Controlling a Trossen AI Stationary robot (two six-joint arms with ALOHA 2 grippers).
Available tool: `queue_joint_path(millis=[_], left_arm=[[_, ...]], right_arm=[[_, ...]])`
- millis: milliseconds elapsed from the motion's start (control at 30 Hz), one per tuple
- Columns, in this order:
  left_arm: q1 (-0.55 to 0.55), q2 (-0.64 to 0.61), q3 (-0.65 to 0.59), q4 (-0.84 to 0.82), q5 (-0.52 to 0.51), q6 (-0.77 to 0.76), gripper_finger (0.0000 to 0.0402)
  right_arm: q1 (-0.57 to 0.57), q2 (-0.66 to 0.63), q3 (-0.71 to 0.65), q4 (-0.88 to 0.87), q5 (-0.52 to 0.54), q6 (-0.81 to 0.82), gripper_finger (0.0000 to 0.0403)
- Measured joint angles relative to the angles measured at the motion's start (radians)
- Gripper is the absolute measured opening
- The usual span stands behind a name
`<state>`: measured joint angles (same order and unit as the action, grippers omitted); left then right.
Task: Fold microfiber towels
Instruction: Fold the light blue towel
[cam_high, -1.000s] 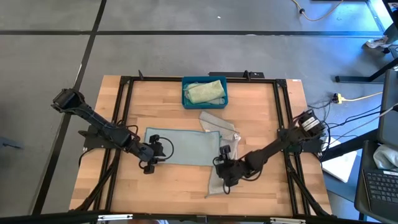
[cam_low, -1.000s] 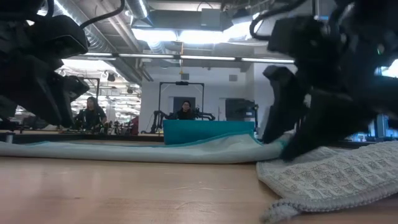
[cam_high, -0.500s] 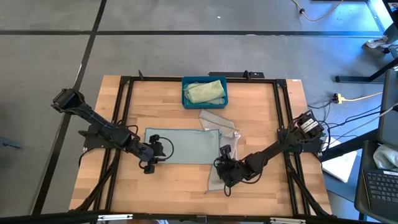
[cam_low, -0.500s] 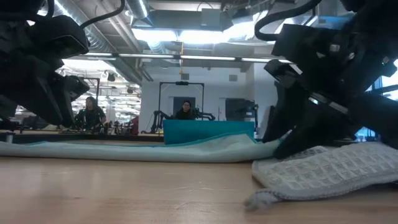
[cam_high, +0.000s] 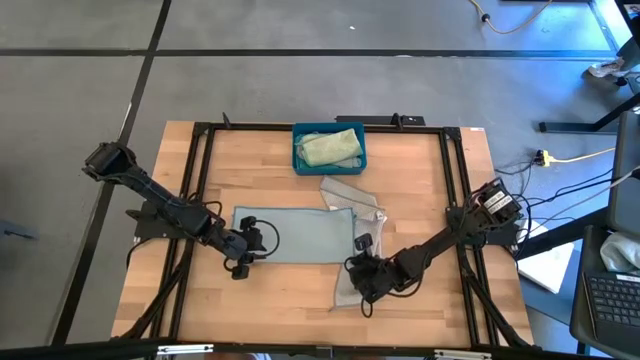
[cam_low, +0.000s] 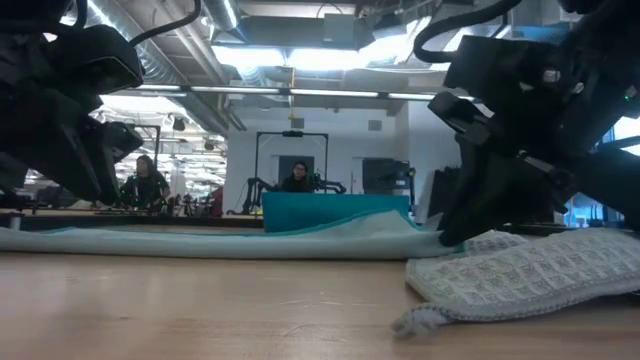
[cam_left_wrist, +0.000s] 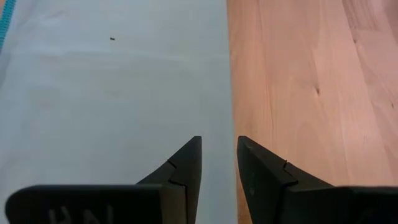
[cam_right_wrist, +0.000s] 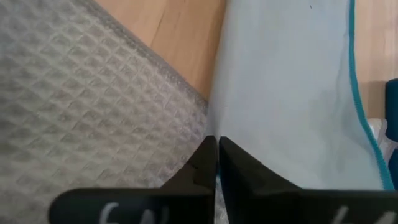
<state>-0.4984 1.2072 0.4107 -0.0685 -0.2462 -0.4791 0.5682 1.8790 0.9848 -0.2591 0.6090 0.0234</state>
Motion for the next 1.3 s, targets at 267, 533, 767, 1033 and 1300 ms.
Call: queue_joint_path(millis=[267, 533, 767, 1033, 1300], left_arm=[[0.0, 0.0, 0.0, 0.003, 0.0, -0.001, 0.0095], [0.0, 0.0, 0.0, 0.003, 0.0, -0.001, 0.0095], [0.0, 0.0, 0.0, 0.003, 0.0, -0.001, 0.0095], [0.0, 0.0, 0.0, 0.003, 0.0, -0.006, 0.0095], [0.0, 0.0, 0.0, 0.003, 0.0, -0.007, 0.0095]], right_arm=[[0.0, 0.0, 0.0, -0.003, -0.008, 0.047, 0.0061], [0.003, 0.0, 0.0, -0.001, -0.009, 0.08, 0.0178], [0.003, 0.0, 0.0, -0.042, 0.01, 0.104, 0.0192], [0.003, 0.0, 0.0, -0.063, 0.01, 0.102, 0.0094], [0.003, -0.001, 0.0, -0.079, 0.01, 0.1, 0.001]])
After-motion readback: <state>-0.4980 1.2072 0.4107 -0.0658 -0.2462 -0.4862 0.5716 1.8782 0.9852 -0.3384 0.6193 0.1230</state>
